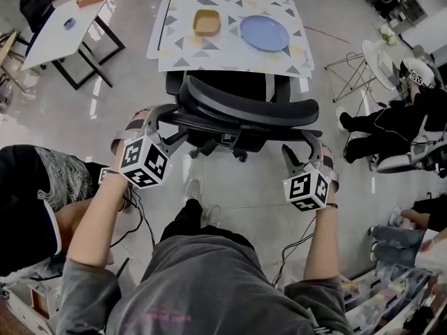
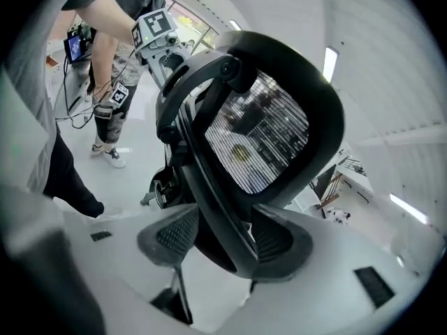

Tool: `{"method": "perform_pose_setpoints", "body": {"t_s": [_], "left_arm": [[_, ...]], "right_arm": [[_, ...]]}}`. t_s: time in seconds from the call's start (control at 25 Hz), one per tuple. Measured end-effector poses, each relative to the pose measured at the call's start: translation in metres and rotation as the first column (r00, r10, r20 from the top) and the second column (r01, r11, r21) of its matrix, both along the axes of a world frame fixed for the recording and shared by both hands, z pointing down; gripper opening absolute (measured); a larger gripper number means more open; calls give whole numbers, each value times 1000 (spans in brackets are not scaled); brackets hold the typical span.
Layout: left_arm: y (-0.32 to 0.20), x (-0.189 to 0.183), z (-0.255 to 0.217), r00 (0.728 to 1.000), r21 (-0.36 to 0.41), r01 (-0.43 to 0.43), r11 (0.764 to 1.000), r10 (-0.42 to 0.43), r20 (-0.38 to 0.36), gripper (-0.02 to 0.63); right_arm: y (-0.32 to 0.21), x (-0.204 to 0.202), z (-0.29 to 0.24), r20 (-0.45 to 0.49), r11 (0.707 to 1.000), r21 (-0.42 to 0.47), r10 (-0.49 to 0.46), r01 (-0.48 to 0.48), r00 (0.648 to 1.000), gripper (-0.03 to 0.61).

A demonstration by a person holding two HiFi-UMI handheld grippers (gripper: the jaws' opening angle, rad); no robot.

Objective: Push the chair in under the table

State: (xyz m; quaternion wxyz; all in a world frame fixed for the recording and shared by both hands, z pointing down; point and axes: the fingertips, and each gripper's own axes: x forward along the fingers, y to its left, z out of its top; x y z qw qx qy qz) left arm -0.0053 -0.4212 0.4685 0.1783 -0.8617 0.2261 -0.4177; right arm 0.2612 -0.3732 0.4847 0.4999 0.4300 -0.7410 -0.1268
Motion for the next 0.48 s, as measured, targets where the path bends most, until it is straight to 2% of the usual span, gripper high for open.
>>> {"method": "perform_pose_setpoints", "body": {"t_s": [0.2, 0.36, 0.48], "left_arm": [[7, -8, -18, 993, -14, 64, 998, -65, -96, 272], [15, -13, -33, 976, -29, 111, 993, -114, -186, 261], [20, -14, -42, 964, -30, 133, 991, -136, -227, 253]], "right_arm": [[8, -3, -19, 81, 999, 36, 24, -27, 996, 222], [13, -8, -34, 139, 996, 74, 30, -41, 990, 221], [16, -9, -47, 190, 993, 105, 36, -57, 981, 221]]}}
